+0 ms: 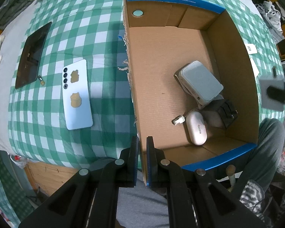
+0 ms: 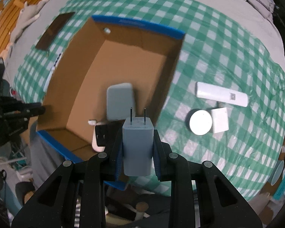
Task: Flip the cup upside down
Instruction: 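Carry the white cube charger into the box and release it with the right gripper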
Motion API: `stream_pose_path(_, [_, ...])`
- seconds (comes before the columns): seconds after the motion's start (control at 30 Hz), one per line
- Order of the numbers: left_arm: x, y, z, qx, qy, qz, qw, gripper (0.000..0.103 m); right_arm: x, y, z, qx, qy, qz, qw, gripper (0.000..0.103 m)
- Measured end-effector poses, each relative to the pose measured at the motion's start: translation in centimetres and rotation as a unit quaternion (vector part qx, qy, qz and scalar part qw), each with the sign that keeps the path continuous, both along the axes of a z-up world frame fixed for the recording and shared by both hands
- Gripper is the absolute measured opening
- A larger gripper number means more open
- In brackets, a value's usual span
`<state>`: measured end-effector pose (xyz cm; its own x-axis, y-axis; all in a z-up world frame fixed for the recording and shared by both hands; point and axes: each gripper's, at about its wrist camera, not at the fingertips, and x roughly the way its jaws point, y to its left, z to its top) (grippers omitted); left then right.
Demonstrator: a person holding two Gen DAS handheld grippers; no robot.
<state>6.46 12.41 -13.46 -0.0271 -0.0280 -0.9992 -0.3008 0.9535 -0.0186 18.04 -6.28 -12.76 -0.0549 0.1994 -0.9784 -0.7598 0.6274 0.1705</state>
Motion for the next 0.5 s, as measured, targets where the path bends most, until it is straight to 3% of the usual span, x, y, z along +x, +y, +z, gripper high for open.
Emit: stream_pose_path(0.5, [-0.2, -0.2, 0.3, 0.002, 0.000, -0.002, 1.0000, 0.006, -2.5, 2.0, -3.1, -0.033, -0.010, 0.021, 0.999, 0.026])
